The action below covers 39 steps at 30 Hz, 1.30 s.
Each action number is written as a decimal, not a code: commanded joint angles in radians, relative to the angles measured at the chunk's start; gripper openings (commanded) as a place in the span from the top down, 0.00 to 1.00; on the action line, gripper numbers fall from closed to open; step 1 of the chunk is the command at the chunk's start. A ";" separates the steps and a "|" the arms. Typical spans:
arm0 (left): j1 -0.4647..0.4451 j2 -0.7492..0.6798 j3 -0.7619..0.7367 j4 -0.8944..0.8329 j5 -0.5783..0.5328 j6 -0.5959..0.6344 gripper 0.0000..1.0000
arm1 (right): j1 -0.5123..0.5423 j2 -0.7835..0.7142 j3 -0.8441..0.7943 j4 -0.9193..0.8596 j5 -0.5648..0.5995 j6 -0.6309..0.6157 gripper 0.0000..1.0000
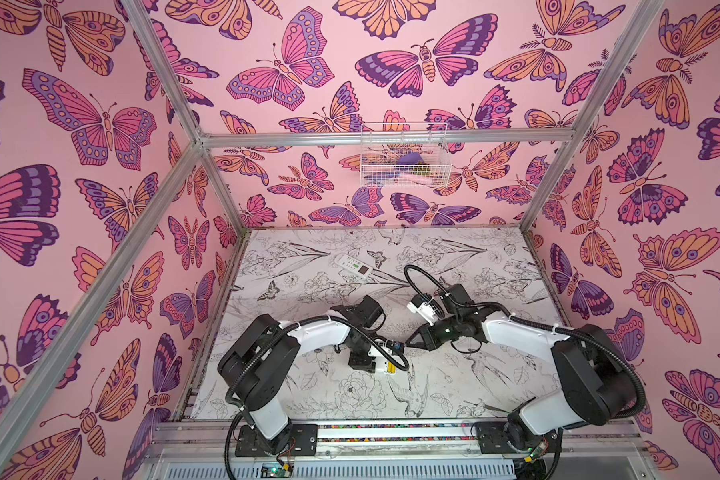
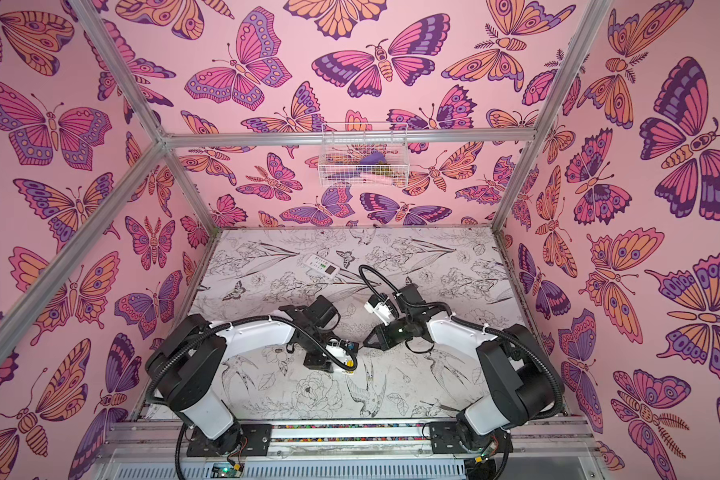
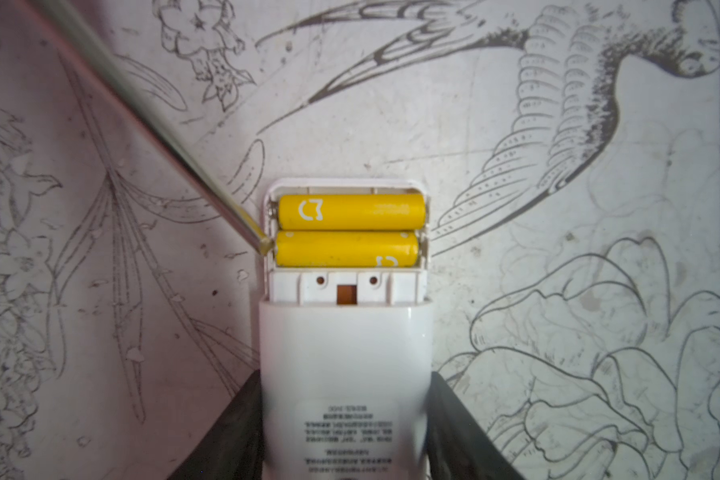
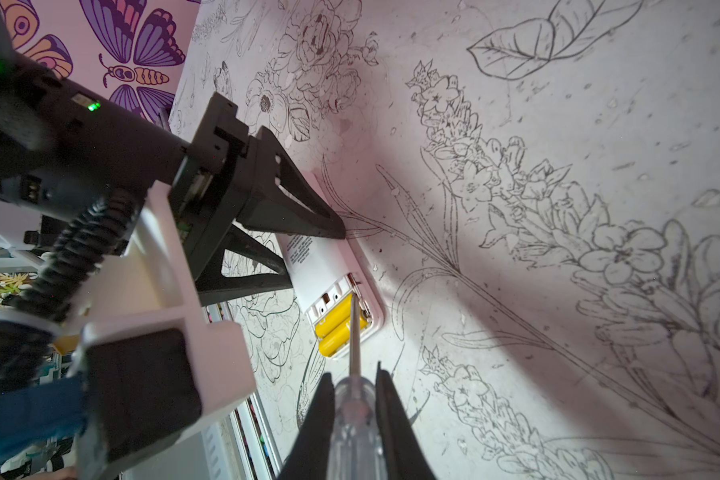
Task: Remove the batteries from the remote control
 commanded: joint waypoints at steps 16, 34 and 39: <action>-0.006 0.009 -0.026 0.001 -0.033 0.018 0.64 | 0.012 0.017 0.027 -0.039 -0.049 -0.037 1.00; -0.006 0.014 -0.028 0.010 -0.053 0.013 0.64 | 0.018 -0.006 0.038 -0.075 -0.092 -0.048 1.00; -0.006 0.016 -0.026 0.013 -0.057 0.010 0.65 | 0.018 -0.015 0.040 -0.080 -0.095 -0.049 1.00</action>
